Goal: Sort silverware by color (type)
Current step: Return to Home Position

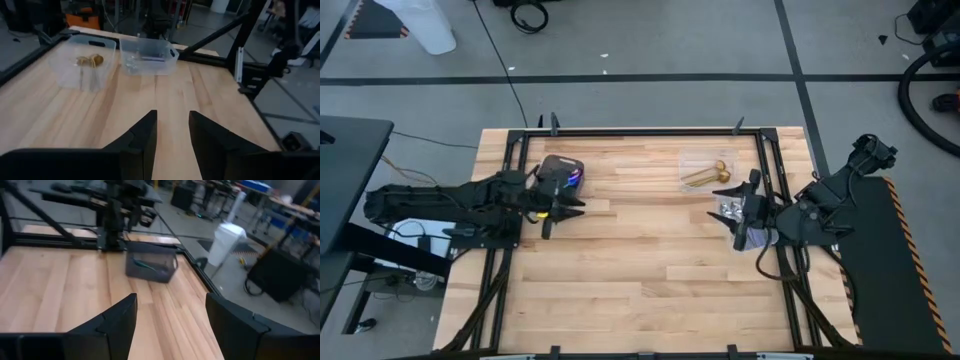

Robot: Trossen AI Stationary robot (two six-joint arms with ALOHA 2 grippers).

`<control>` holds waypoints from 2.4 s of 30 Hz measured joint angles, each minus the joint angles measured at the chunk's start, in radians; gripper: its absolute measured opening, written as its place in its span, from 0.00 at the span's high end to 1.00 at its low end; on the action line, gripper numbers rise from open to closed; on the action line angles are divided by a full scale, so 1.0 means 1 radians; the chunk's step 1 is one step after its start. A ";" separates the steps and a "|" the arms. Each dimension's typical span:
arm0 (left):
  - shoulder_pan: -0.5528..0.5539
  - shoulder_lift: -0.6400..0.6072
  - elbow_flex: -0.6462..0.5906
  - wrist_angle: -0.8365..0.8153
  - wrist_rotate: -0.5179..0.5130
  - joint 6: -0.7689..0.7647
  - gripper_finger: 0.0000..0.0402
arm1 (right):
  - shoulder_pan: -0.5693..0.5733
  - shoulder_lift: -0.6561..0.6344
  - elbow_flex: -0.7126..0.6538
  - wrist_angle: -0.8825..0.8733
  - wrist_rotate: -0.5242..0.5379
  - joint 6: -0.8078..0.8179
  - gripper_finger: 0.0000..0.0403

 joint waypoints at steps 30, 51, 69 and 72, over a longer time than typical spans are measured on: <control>0.000 -0.510 -0.269 -0.024 -0.038 -0.101 0.70 | -0.024 -0.183 -0.145 0.191 -0.234 -0.085 0.39; 0.000 -0.535 -0.282 -0.075 -0.159 -0.038 0.70 | -0.140 -0.731 -0.507 0.395 -0.540 -0.178 0.39; -0.100 -0.510 -0.421 0.021 -0.519 0.009 0.76 | -0.140 -0.945 -0.682 0.502 -0.510 -0.171 0.39; -0.131 -0.502 -0.437 0.073 -0.553 0.047 0.79 | -0.140 -0.944 -0.714 0.537 -0.535 -0.150 0.39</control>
